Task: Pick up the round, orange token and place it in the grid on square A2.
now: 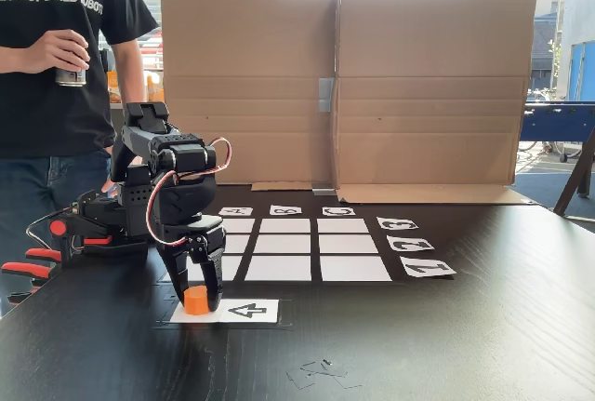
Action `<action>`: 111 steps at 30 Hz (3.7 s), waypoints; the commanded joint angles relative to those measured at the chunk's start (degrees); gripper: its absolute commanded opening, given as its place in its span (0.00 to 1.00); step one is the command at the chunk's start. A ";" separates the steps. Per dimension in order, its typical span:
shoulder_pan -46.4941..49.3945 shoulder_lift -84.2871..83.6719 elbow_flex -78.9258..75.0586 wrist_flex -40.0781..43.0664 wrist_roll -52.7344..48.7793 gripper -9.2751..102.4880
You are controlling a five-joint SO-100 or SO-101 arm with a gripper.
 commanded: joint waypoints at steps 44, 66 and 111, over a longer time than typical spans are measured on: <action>-9.32 68.73 46.14 -0.62 -29.18 0.08; -36.91 83.58 70.14 -0.79 -29.18 0.08; -48.60 86.92 102.66 -26.19 -29.09 0.19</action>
